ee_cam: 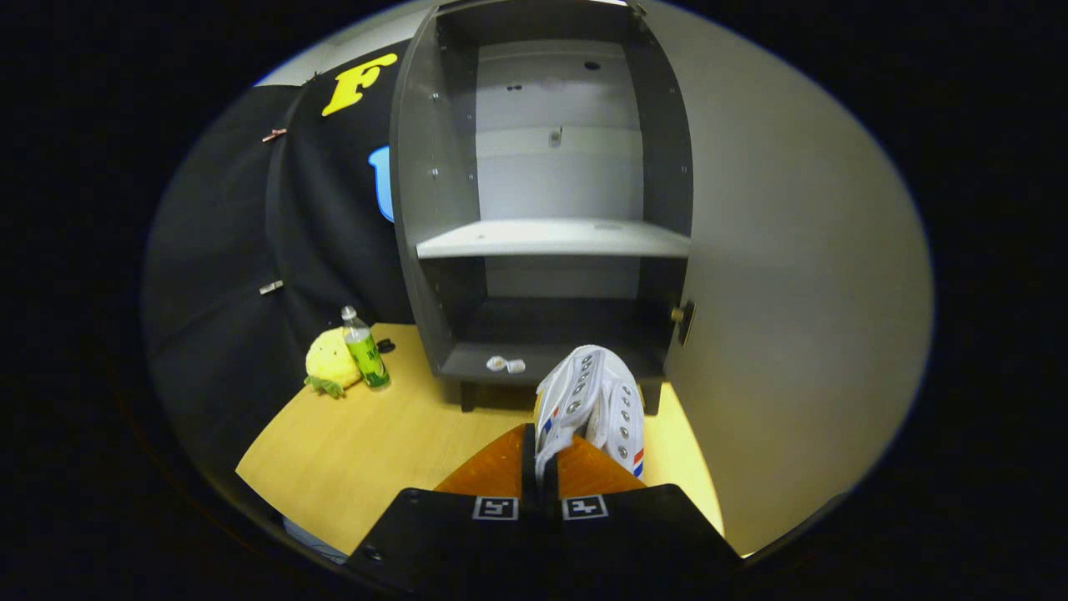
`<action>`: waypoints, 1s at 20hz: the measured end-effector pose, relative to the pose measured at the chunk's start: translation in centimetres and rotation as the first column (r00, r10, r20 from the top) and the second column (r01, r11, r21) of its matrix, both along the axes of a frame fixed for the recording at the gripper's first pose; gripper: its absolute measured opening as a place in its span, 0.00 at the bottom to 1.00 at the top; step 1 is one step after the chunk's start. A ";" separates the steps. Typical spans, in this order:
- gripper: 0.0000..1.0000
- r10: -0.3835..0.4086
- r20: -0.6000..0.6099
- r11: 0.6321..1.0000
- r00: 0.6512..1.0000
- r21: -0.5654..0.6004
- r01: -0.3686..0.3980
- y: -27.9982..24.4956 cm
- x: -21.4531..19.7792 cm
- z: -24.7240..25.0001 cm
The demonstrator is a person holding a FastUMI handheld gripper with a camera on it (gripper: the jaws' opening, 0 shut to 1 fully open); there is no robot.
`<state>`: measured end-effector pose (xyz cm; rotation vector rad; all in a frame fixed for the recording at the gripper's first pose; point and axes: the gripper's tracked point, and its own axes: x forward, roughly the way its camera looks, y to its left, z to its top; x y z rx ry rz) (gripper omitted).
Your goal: Open the shoe cabinet door, grab the shoes and put them into the shoe cabinet, then close the shoe cabinet door.
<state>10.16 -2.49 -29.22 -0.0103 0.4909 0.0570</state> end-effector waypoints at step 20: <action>0.04 -0.069 0.164 0.993 0.984 -0.085 0.083 0.5 30.2 9.8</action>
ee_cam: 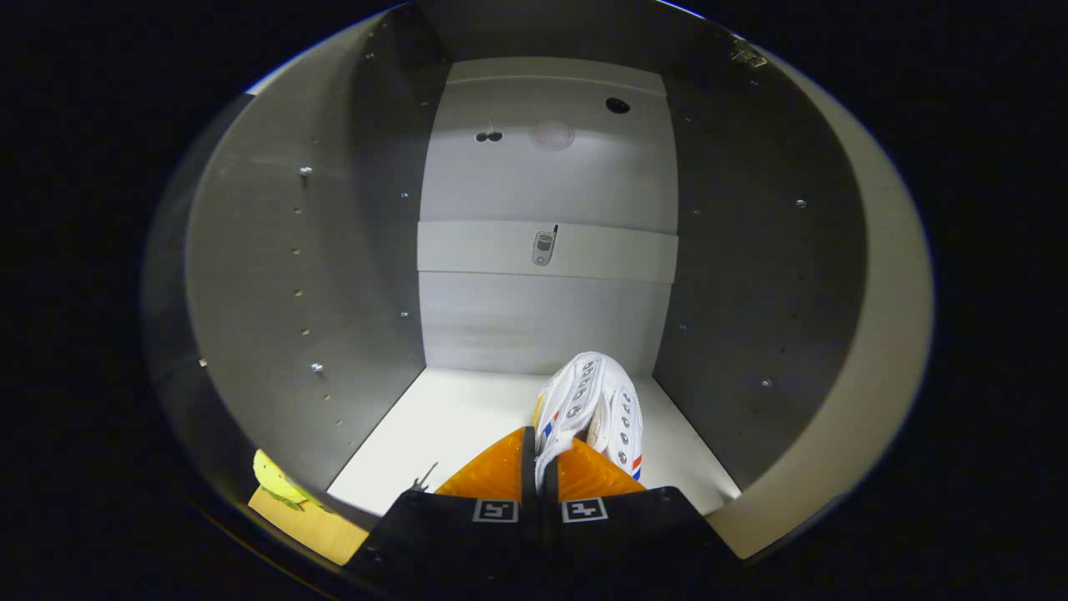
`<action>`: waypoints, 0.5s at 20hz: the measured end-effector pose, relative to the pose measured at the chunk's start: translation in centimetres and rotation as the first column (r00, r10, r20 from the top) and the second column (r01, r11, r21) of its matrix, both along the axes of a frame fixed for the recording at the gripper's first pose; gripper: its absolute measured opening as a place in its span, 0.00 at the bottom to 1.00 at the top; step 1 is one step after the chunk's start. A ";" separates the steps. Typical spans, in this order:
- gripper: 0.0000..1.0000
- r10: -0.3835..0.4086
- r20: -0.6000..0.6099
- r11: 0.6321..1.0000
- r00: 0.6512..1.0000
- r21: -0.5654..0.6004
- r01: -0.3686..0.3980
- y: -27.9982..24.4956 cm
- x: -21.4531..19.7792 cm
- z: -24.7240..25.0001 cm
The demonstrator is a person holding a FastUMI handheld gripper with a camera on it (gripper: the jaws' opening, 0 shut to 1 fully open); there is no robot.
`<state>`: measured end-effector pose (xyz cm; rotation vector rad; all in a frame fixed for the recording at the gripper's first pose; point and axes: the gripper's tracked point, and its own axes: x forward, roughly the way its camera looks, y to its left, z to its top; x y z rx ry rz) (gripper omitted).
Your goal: Open the shoe cabinet door, grab the shoes and put them into the shoe cabinet, then close the shoe cabinet door.
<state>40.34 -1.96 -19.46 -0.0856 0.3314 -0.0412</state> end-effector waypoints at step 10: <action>0.04 0.021 -0.019 1.000 1.000 0.012 -0.021 -0.6 6.4 -3.2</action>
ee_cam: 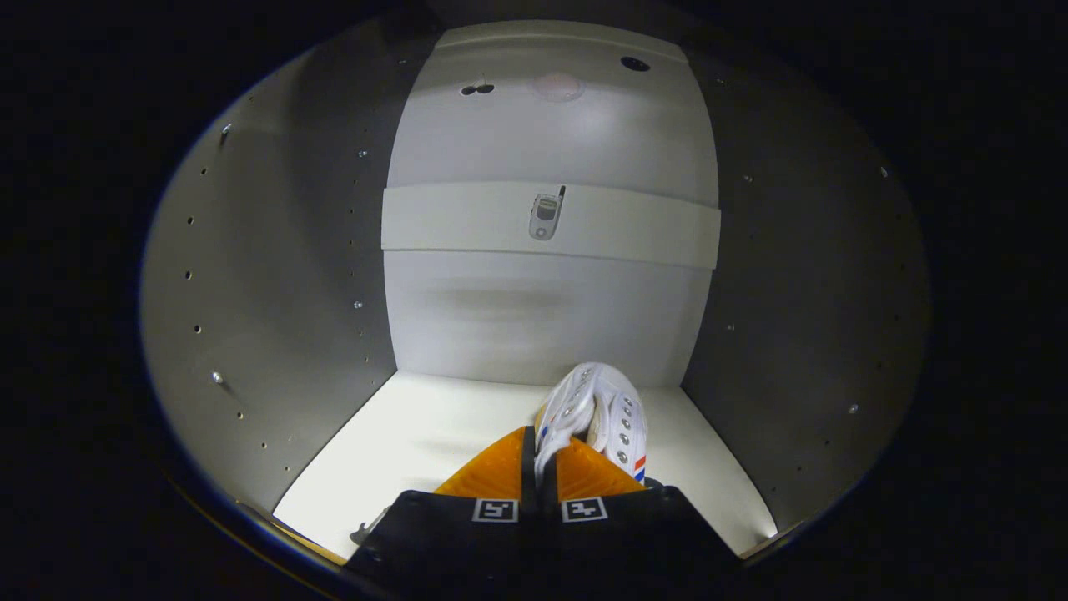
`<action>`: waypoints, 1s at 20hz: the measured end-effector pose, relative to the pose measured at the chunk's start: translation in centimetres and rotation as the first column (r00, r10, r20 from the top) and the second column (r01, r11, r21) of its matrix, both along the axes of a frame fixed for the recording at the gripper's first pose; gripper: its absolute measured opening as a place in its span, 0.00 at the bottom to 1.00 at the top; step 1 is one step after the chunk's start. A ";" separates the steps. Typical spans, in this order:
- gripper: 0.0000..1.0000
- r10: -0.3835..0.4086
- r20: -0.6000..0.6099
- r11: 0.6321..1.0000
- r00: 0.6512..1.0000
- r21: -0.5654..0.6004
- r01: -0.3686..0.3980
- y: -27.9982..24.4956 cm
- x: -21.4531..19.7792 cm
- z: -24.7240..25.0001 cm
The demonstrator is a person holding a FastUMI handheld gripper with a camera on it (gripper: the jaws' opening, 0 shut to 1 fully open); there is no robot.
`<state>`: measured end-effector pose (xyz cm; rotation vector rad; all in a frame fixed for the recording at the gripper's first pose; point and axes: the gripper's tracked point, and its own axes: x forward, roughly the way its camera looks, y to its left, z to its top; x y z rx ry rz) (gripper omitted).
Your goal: Open the shoe cabinet door, grab the shoes and put them into the shoe cabinet, then close the shoe cabinet door.
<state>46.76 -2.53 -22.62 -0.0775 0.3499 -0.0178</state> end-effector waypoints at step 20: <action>0.61 -0.022 -0.062 0.999 0.998 0.043 0.025 1.2 -2.6 -0.2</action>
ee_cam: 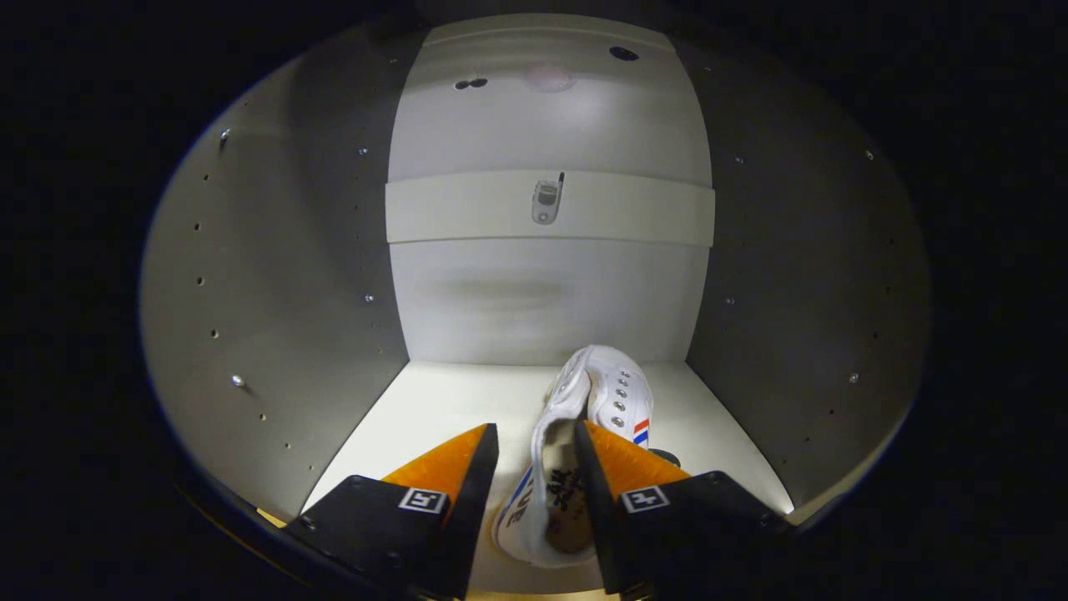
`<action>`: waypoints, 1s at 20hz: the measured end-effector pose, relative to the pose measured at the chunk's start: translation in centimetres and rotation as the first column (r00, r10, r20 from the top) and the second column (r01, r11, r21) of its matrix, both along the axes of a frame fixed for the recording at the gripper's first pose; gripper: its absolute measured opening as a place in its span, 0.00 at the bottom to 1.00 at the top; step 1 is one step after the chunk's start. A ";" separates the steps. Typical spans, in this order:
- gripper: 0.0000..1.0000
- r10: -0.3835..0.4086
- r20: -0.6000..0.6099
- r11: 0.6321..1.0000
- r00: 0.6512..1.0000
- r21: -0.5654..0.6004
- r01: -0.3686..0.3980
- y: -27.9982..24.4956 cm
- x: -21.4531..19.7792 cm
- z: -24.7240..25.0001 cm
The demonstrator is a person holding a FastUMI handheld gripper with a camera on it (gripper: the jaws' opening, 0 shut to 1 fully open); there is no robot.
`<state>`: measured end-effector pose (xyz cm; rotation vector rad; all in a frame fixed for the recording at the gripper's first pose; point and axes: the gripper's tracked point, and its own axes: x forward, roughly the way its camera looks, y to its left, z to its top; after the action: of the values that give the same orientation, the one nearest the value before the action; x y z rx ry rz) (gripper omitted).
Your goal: Open the shoe cabinet door, grab the shoes and put them into the shoe cabinet, then close the shoe cabinet door.
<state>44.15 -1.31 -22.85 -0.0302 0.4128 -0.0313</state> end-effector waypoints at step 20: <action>1.00 0.084 0.261 0.988 0.962 0.106 -0.115 2.1 -25.6 18.9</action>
<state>18.58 0.81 -3.97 0.0718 0.1538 0.0892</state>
